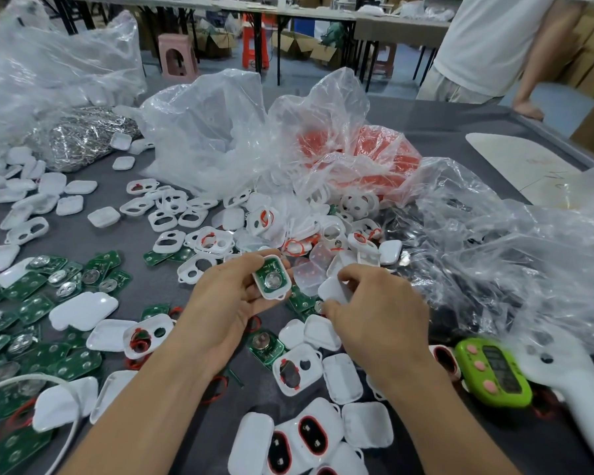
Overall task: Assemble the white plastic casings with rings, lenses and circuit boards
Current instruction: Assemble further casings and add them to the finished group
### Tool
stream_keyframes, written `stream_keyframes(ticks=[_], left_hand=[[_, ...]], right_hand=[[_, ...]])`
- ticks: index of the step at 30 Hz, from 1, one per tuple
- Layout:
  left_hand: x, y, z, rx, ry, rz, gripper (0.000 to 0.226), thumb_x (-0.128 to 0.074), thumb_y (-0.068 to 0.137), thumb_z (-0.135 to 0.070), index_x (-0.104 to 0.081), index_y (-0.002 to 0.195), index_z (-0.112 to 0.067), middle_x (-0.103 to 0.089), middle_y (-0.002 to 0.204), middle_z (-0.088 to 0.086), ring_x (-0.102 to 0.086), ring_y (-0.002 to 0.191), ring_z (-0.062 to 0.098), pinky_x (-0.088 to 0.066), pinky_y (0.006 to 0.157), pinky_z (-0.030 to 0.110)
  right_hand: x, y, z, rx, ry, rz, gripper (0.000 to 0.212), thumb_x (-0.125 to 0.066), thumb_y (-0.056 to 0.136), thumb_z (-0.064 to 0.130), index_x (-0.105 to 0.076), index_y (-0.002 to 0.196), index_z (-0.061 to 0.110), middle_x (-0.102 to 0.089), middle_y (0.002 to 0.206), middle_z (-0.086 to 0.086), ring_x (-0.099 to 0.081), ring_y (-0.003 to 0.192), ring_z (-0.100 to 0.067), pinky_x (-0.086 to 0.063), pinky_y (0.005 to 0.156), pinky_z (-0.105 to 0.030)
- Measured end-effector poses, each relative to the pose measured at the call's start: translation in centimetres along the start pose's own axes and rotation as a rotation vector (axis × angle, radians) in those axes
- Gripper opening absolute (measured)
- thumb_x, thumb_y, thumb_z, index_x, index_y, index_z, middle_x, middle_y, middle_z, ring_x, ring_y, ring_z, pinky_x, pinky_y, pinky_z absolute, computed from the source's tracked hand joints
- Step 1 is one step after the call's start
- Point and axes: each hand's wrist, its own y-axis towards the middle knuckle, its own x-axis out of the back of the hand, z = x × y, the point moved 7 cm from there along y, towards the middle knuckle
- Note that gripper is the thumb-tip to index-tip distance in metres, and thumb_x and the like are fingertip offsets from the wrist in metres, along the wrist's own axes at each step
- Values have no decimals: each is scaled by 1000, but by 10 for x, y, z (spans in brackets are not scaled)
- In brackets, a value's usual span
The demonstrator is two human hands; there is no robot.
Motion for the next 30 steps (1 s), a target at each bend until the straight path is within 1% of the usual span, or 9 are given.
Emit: stream_keyframes(ticks=[2,4,7,9,13,17,19,24,30], left_hand=[[0,0,1,33,-47,1,27,-48,104,-13,-70,114,1,-74,115,23,-66,119,39,-63,82,42],[-1,0,0,40,-79,16,30,-50,102,-14,-68,119,4,-71,121,26,-67,117,40,-61,86,44],[-6,-3,0,34,-98,65,36,-45,103,-20,-68,119,3,-72,120,24,-71,103,32,-61,85,42],[-11,-5,3,42,-106,86,42,-39,106,-25,-71,116,0,-74,113,20,-74,92,26,-63,81,38],[-16,-8,8,39,-145,78,45,-39,107,-29,-73,115,-1,-75,97,14,-68,61,17,-60,59,27],[-16,-11,9,2,-89,73,32,-51,100,-21,-78,109,-6,-74,105,20,-71,76,24,-61,65,28],[-17,-12,8,-17,-33,73,31,-51,100,-16,-79,109,-10,-75,107,20,-71,82,25,-60,65,27],[-21,-16,7,-37,92,61,32,-53,97,-5,-80,109,-19,-70,76,8,-62,60,11,-49,49,17],[-26,-20,7,-33,50,55,31,-55,99,-3,-81,105,-18,-68,69,7,-63,56,11,-51,47,18]], right_hand=[[5,-1,-2,10,35,-56,32,-79,75,44,-70,104,33,-74,93,10,-60,78,-21,-49,72,-33],[10,-3,-2,21,176,-100,39,-80,76,39,-72,114,33,-75,100,13,-64,81,-14,-54,76,-29],[13,-9,11,91,441,-118,41,-79,77,32,-75,117,31,-75,100,17,-68,83,-2,-58,83,-25],[8,-15,24,117,508,-110,39,-76,78,30,-76,117,30,-75,97,15,-67,81,-2,-56,81,-21],[-4,-20,44,151,483,-98,35,-71,82,32,-75,116,31,-73,96,10,-65,83,-10,-55,79,-28],[-2,-22,49,168,414,-175,26,-75,80,29,-76,106,28,-69,85,8,-60,73,-14,-49,70,-23],[0,-23,51,182,385,-216,28,-78,79,26,-77,107,24,-71,86,6,-62,73,-14,-47,69,-22],[0,-23,54,192,382,-204,27,-75,83,23,-76,110,18,-73,94,1,-65,80,-19,-54,75,-32],[4,-26,53,156,361,-251,26,-78,83,30,-76,107,19,-74,94,2,-69,82,-21,-55,69,-32]])
